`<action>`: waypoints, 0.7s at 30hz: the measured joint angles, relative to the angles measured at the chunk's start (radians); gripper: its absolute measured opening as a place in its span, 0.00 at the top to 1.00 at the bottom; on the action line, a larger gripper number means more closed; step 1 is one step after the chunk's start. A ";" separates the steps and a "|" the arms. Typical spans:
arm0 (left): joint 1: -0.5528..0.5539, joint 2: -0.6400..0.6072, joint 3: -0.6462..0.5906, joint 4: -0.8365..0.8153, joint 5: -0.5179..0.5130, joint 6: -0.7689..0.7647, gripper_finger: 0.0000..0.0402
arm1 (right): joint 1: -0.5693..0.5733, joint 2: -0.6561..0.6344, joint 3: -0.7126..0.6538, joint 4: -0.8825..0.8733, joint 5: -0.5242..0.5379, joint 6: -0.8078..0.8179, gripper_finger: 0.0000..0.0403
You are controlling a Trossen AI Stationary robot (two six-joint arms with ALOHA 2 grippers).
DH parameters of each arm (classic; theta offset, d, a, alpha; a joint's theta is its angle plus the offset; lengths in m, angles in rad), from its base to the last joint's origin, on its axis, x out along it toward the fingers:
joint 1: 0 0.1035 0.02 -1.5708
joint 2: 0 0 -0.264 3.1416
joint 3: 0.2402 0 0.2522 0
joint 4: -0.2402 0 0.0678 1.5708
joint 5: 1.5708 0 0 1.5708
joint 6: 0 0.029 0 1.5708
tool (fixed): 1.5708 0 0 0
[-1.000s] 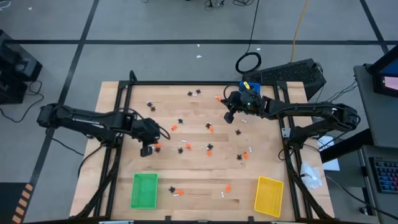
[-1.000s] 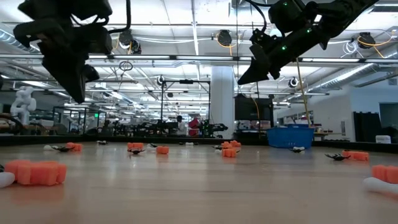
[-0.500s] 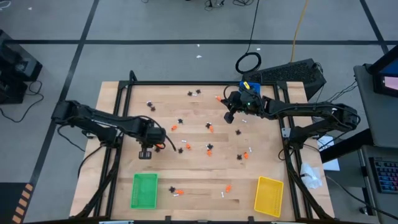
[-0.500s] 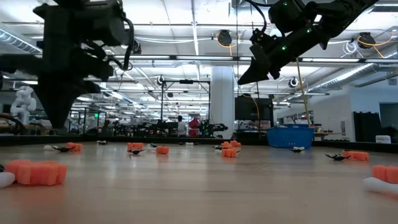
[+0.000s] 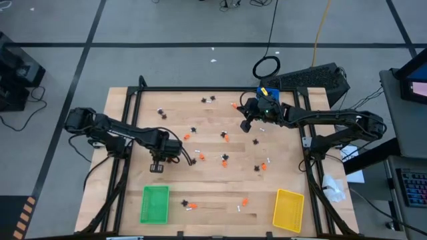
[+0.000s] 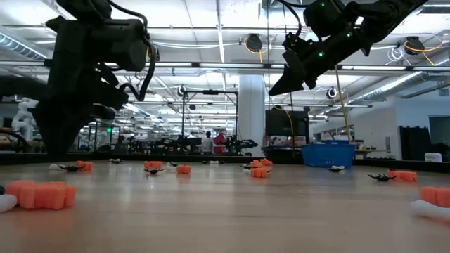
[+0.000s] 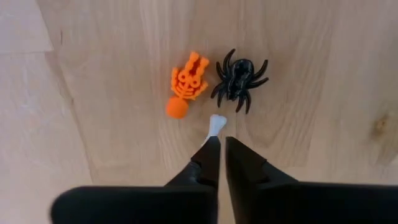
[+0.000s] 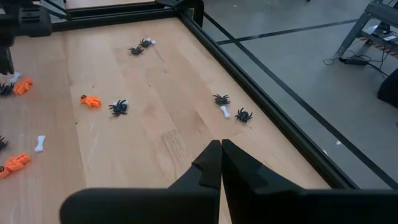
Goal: Sort Halloween decoration
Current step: Put the white bone toy into the green bin
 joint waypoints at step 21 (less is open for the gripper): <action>0.000 0.002 -0.022 0.048 -0.003 -0.002 0.80 | 0.000 0.000 0.000 0.000 0.000 0.000 0.99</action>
